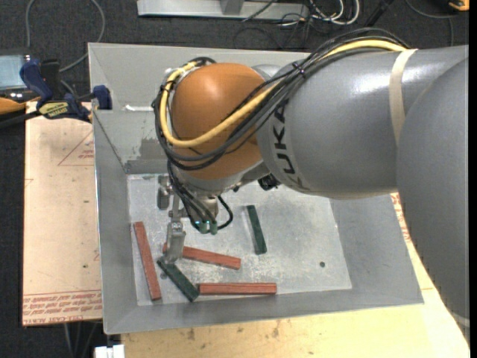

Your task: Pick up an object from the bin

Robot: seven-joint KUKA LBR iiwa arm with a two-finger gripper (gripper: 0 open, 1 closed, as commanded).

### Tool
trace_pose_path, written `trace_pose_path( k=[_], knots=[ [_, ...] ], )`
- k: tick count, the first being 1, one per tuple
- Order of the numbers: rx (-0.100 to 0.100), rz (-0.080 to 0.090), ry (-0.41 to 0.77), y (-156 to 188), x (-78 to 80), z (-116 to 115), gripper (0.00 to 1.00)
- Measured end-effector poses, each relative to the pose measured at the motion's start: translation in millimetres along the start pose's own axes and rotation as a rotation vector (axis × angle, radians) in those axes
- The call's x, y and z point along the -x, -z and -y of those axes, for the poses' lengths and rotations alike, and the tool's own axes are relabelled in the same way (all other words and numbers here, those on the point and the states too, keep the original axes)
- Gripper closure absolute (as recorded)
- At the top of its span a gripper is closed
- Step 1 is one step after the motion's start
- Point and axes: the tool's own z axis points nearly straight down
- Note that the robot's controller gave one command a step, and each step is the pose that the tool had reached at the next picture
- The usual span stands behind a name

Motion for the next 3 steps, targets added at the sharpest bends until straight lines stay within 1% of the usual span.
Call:
trace_pose_path(
  k=[1,2,3],
  knots=[
    [0.0,0.003,-0.003,-125,37.6,3,0.0],
    [0.0,0.004,-0.042,-140,0.0,46,0.0],
    [0.003,0.011,-0.04,-138,2.6,44,1.0]
  ],
)
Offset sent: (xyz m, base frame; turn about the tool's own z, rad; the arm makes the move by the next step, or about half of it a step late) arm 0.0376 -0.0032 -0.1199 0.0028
